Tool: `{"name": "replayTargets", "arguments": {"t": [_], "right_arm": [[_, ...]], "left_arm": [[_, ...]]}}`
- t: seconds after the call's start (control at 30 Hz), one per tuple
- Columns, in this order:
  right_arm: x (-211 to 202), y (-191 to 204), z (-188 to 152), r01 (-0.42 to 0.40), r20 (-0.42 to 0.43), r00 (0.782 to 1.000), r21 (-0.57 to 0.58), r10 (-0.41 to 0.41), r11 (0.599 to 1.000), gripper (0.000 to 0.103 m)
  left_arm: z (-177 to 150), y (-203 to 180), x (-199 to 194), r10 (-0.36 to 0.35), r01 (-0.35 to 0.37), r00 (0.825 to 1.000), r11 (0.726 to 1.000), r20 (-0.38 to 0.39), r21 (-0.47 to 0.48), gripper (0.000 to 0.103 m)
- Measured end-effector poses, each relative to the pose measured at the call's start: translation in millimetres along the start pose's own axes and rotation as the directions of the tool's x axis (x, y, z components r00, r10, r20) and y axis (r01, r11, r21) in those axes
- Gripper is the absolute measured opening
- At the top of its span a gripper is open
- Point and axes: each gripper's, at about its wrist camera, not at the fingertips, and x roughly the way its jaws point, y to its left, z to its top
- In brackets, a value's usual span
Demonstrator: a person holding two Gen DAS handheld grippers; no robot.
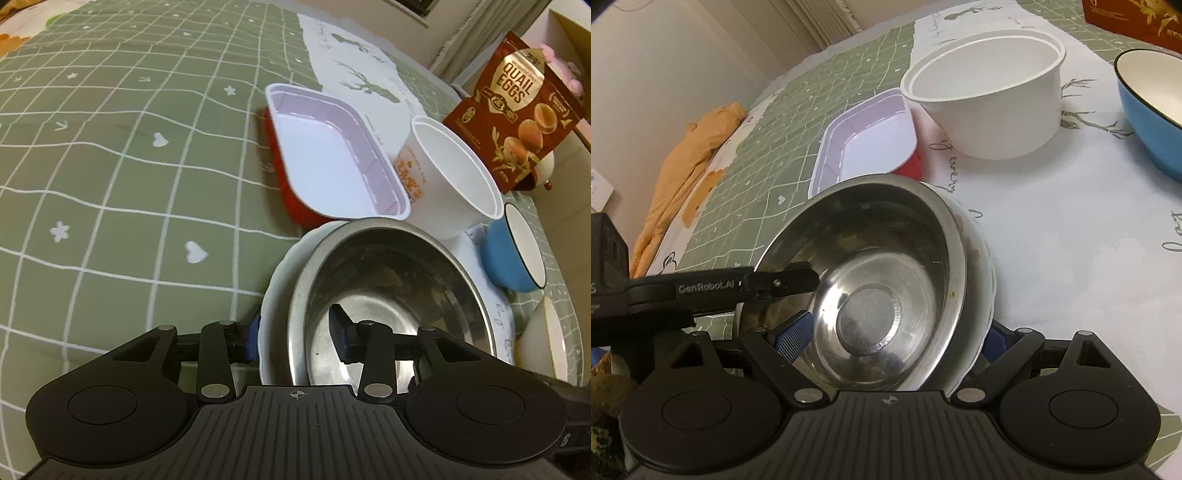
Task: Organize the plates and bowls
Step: 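Lower the steel bowl onto the floral plate and open the right gripper, then move the right gripper to the cream yellow-rimmed bowl and grasp its rim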
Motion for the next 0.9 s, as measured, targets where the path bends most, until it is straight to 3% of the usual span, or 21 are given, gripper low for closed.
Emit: {"name": "replayTargets", "arguments": {"t": [0.23, 0.47, 0.53, 0.63, 0.77, 0.9], "right_arm": [[-14.5, -19.7, -0.3, 0.075, 0.042, 0.996, 0.031, -0.076, 0.997, 0.093], [-19.7, -30.4, -3.1, 0.095, 0.050, 0.994, 0.037, -0.097, 0.995, 0.093], [-17.6, -28.5, -3.4, 0.107, 0.050, 0.993, 0.025, -0.108, 0.994, 0.093], [-19.6, -26.1, -4.6, 0.128, 0.050, 0.991, -0.007, -0.127, 0.992, 0.093], [-30.8, -21.5, -5.3, 0.190, 0.095, 0.978, -0.068, -0.183, 0.979, 0.093], [-43.9, -28.9, -4.1, 0.242, 0.140, 0.963, -0.057, -0.232, 0.969, 0.093]], "left_arm": [[-0.8, -29.0, 15.9, -0.049, 0.050, 0.998, 0.998, -0.029, 0.042, 0.044], [-2.2, -41.7, 20.9, -0.029, 0.030, 0.999, 0.997, -0.017, 0.068, 0.042], [-2.0, -40.4, 20.8, -0.026, 0.027, 1.000, 0.998, -0.015, 0.061, 0.037], [-2.7, -40.1, 19.5, -0.001, 0.000, 1.000, 0.998, 0.005, 0.063, 0.031], [-3.5, -40.0, 9.6, 0.006, -0.007, 0.999, 0.999, 0.039, 0.038, 0.031], [-1.9, -43.1, -8.1, 0.023, -0.027, 0.996, 0.999, 0.091, 0.047, 0.028]]}}
